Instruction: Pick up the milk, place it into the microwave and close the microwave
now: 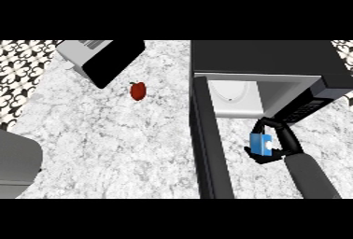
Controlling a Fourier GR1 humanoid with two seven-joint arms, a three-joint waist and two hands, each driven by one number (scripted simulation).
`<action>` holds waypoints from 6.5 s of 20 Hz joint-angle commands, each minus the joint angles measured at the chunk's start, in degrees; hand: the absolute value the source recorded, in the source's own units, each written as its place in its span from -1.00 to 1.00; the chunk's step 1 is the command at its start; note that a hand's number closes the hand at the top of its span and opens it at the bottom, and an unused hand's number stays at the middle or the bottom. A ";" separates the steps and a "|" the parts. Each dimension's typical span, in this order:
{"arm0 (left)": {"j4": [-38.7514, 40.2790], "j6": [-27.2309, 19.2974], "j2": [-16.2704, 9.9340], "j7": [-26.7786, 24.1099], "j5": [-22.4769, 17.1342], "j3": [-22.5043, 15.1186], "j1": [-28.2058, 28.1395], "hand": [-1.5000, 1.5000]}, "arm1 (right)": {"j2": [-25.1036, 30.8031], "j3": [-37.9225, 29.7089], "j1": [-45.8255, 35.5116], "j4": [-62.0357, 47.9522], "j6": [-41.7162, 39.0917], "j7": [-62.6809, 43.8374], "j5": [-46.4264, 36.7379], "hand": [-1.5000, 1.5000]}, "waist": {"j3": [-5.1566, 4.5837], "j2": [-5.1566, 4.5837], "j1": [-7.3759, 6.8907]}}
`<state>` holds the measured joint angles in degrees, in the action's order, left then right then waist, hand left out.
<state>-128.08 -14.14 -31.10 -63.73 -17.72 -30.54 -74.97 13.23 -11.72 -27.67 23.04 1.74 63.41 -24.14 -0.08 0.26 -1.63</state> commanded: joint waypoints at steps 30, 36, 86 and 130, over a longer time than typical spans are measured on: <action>4.57 6.38 1.04 4.07 -6.63 9.71 7.57 -1.00 | -0.31 -3.89 -26.62 -3.58 17.95 -30.75 -2.13 1.00 | 0.25 -2.25 -3.02; 5.42 7.17 1.01 4.73 -7.31 11.40 9.39 -1.00 | -1.01 -6.84 -26.67 -7.04 24.64 -26.94 -0.75 -1.00 | 0.34 -2.92 -4.47; 4.86 -0.43 8.85 34.91 18.93 -11.27 34.62 1.00 | -3.69 -6.19 -2.07 -0.80 -13.68 -5.74 6.57 -1.00 | -0.02 0.73 5.01; 66.49 -16.55 31.09 56.54 5.02 -29.05 103.67 1.00 | 14.46 -4.93 35.51 61.64 -31.34 -19.54 38.01 -1.00 | -0.25 -1.36 10.84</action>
<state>-62.80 -25.69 -0.22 -6.82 -10.29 -58.90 26.05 26.72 -17.06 8.81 82.84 -24.91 42.29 11.48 -0.27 -0.83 8.01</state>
